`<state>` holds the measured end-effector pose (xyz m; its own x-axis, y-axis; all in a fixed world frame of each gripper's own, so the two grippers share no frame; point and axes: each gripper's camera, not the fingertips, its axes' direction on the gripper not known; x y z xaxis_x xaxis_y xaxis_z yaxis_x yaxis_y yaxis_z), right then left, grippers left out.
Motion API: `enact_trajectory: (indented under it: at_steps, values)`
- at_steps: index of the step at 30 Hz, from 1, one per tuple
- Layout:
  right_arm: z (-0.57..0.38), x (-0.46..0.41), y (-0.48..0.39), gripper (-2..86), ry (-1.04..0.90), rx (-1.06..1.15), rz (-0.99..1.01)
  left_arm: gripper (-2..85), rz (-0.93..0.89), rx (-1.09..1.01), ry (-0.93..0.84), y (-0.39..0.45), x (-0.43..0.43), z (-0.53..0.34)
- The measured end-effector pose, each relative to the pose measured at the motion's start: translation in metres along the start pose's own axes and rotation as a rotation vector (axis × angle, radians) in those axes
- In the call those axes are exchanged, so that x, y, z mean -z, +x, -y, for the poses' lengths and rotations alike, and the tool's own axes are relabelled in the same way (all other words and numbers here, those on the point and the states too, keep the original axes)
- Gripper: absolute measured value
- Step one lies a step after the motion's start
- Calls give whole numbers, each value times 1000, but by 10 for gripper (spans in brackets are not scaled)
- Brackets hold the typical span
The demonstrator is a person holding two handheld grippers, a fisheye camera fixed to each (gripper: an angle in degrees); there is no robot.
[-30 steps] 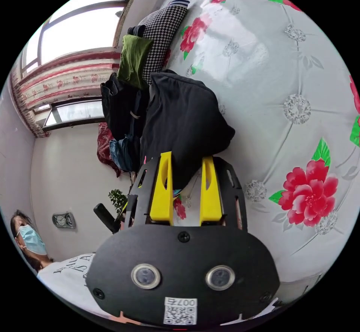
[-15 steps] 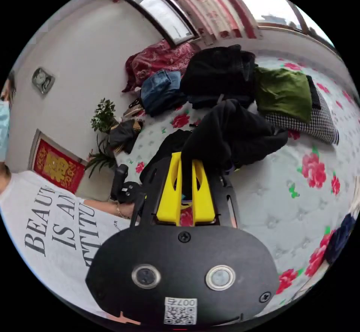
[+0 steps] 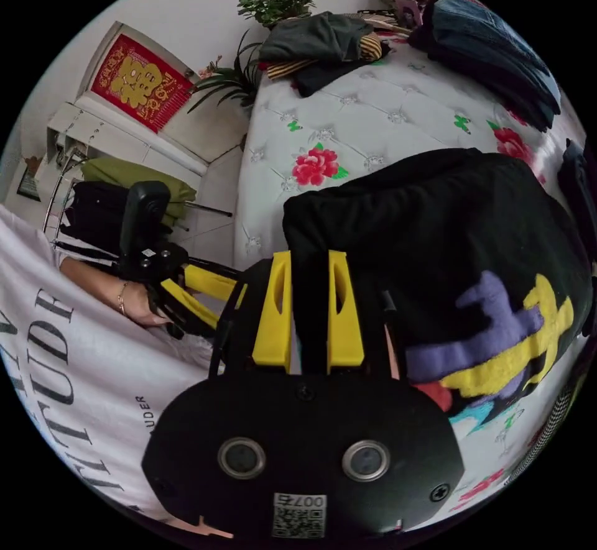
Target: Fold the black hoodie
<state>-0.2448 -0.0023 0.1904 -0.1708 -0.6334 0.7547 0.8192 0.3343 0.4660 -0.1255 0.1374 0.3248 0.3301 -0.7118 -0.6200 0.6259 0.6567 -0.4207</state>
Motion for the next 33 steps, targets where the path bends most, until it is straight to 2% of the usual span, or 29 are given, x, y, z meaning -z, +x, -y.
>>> enact_trajectory:
  at_steps: [1, 4, 6, 7, 9, 12, 17, 18, 20, 24, 28, 30, 33]
  values:
    - [-3, 12, 3, 96, 34, 5, 45, 155, -20, 11, 2, -3, 1, 5]
    - [-35, 90, 42, 118, 315, -99, 126, 198, -155, 90, 17, -19, 2, 28]
    - [-79, 145, 104, 145, 522, -334, 71, 226, -220, 135, 44, -29, 3, 44]
    - [-92, 154, 122, 153, 558, -406, 49, 229, -228, 137, 42, -31, 3, 49]
    - [-140, 178, 192, 179, 633, -694, 42, 237, -252, 150, 22, -40, 0, 70]
    - [-176, 179, 254, 201, 692, -865, 180, 236, -293, 201, -19, -54, -5, 99]
    - [-179, 147, 324, 207, 513, -940, 301, 217, -297, 247, -102, -70, -9, 136]
    - [-183, 154, 326, 193, 544, -924, 231, 218, -293, 245, -117, -70, -10, 144]
    - [-188, 150, 337, 174, 544, -907, 337, 223, -276, 222, -136, -69, -12, 158]
    - [-228, 154, 335, 143, 695, -919, 450, 231, -238, 150, -231, -61, -26, 186]
    - [-280, 163, 305, 134, 894, -922, 483, 218, -275, 175, -298, -64, -41, 208]
    - [-325, 163, 284, 132, 1021, -973, 494, 127, -165, 108, -401, -60, -58, 227]
    - [-384, 164, 269, 130, 1128, -1082, 570, 98, -155, -13, -468, -35, -86, 253]
